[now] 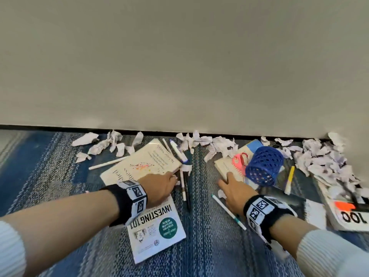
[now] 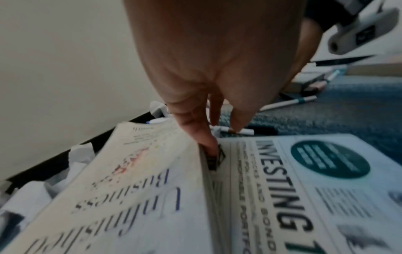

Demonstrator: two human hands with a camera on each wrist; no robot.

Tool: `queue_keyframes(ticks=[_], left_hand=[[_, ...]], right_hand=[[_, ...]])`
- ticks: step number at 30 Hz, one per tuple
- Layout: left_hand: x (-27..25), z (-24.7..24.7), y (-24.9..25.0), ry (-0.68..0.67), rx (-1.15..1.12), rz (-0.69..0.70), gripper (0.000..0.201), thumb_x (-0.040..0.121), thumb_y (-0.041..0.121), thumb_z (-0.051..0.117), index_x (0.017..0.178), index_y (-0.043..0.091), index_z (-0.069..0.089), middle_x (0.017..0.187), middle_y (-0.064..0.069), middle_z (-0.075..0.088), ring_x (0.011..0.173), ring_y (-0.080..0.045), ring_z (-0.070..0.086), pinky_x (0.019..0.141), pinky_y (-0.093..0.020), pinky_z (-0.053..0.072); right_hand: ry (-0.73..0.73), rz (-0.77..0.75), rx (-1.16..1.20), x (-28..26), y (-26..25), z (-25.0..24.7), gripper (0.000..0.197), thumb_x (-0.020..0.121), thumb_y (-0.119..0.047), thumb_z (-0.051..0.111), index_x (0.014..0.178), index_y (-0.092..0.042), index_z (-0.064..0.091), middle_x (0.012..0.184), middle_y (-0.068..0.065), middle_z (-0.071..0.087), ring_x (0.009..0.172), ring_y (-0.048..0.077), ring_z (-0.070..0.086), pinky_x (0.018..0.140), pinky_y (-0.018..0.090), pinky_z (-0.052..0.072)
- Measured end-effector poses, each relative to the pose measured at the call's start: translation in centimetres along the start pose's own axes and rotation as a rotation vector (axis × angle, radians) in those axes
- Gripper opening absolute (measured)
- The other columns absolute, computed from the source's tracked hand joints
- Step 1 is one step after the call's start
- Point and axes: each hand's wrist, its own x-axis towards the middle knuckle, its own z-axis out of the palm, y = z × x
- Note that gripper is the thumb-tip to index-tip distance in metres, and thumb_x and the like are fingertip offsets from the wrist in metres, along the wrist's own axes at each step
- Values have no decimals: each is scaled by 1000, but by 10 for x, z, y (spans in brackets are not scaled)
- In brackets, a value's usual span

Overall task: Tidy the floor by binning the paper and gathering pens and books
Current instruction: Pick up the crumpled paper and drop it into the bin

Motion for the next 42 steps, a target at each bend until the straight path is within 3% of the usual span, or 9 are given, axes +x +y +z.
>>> queue_keyframes(ticks=[3, 10, 14, 19, 23, 28, 33, 37, 42], left_hand=[[10, 3, 23, -5, 143, -93, 31, 101, 11, 33, 130, 2, 37, 113, -15, 47, 72, -23, 54, 52, -33, 41], [51, 7, 43, -9, 92, -258, 28, 102, 9, 30, 128, 4, 40, 119, -13, 54, 101, -26, 60, 66, -32, 42], [51, 10, 40, 137, 76, -196, 37, 101, 12, 18, 130, 4, 39, 118, -13, 48, 95, -28, 55, 64, -35, 40], [61, 6, 27, 436, 107, -95, 38, 93, 18, 18, 96, 8, 54, 102, -12, 46, 87, -26, 42, 70, -40, 47], [83, 4, 28, 398, 36, -18, 40, 96, 18, 12, 117, 6, 44, 124, -15, 41, 107, -26, 44, 95, -40, 44], [93, 25, 35, 363, 64, 39, 32, 91, 19, 18, 90, 16, 50, 88, -8, 54, 77, -27, 50, 71, -40, 47], [102, 32, 30, 660, -67, 44, 13, 87, 12, 31, 84, 18, 42, 82, -2, 47, 67, -19, 45, 55, -33, 45], [120, -3, 23, 727, -382, -259, 22, 93, 9, 50, 112, 12, 41, 103, -6, 45, 82, -19, 50, 62, -32, 56], [149, -35, -7, 480, -450, -717, 58, 96, 53, 42, 127, 4, 41, 118, -14, 48, 103, -29, 55, 78, -36, 49]], right_hand=[[13, -59, 26, 14, 4, 15, 41, 93, -14, 46, 132, -11, 34, 133, 17, 35, 101, 35, 58, 67, 38, 38], [178, -75, 211, 17, 16, 9, 12, 99, -17, 33, 110, -14, 37, 105, 11, 58, 88, 29, 56, 75, 38, 44], [414, 78, 283, 32, 26, -22, 27, 94, -17, 39, 121, -12, 41, 110, 12, 57, 91, 28, 50, 71, 35, 38], [525, 296, 127, 77, 39, -42, 100, 73, -74, 54, 141, -5, 31, 118, 22, 43, 105, 35, 43, 92, 44, 37], [459, 372, 153, 106, 35, -48, 118, 63, -85, 52, 145, -6, 21, 126, 23, 37, 110, 36, 41, 96, 43, 33], [443, 301, 129, 127, 18, -28, 87, 77, -76, 47, 136, -12, 38, 130, 22, 39, 113, 39, 43, 96, 47, 39], [454, 248, 72, 128, 12, -28, 46, 93, -51, 45, 122, -16, 52, 121, 19, 44, 107, 38, 45, 86, 46, 42], [369, 229, 156, 135, 19, -39, 39, 96, -34, 46, 125, -9, 48, 125, 18, 42, 111, 38, 47, 94, 41, 39], [348, 198, 420, 125, 11, -37, 29, 93, -17, 49, 120, -7, 48, 119, 20, 45, 104, 43, 56, 85, 43, 44]])
